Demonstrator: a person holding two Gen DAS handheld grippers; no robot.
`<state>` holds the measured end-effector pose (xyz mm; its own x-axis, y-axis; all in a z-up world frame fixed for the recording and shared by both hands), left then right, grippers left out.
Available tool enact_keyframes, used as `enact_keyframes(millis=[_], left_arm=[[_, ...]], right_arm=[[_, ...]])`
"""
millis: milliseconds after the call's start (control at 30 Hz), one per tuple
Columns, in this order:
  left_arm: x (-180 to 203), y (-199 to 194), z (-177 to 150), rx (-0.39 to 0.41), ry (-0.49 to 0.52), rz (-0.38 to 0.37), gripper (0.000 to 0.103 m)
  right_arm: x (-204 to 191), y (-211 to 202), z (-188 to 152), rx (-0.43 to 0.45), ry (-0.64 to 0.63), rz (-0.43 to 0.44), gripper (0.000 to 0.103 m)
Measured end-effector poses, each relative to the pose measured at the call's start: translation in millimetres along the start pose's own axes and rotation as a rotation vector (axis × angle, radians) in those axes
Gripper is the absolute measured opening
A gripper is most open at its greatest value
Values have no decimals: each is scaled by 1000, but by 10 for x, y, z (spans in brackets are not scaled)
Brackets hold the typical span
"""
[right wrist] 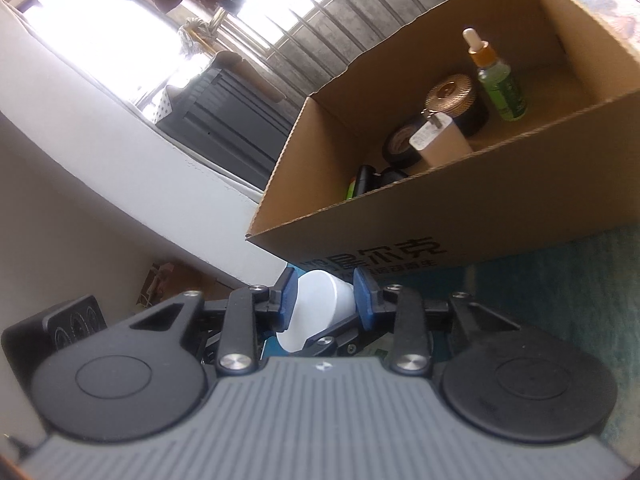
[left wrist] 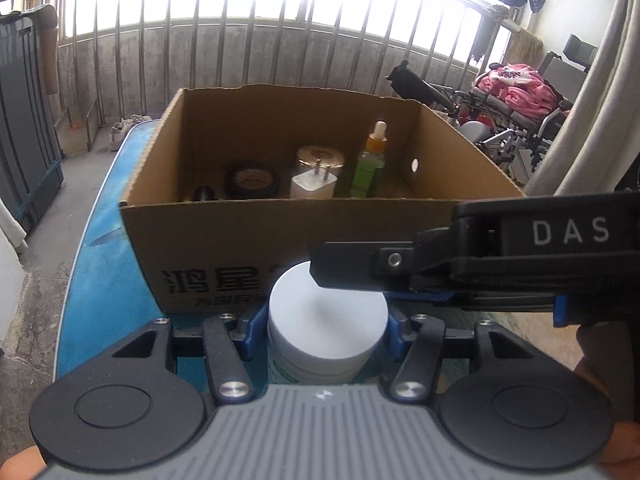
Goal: Organize rigid objects
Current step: 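Lift the white jar over the box rim and open the right gripper inside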
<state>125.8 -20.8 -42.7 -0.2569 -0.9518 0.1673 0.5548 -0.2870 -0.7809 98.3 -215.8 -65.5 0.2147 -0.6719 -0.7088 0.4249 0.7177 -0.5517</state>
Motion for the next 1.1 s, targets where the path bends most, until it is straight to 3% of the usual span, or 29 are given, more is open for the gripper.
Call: enact_keyframes(millis=[400, 1100], left_arm=[[688, 83, -47, -5, 92, -26, 56], [797, 119, -46, -13, 126, -20, 56]], right_arm=[[374, -527, -114, 66, 56, -31, 32], [427, -559, -147, 69, 74, -20, 32]])
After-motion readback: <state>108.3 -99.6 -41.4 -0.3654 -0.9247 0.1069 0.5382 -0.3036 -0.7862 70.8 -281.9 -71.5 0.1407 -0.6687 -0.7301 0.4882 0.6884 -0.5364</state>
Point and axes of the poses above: each gripper's, at about its wrist camera, not at the fingertips, and y roughly the way its jaws point, x to its right, z to its top, the point moved 3 cm from there along y, roughly the way its jaws point, and after that the axes turned 8 degrees about -x, right-handed, at the moved point
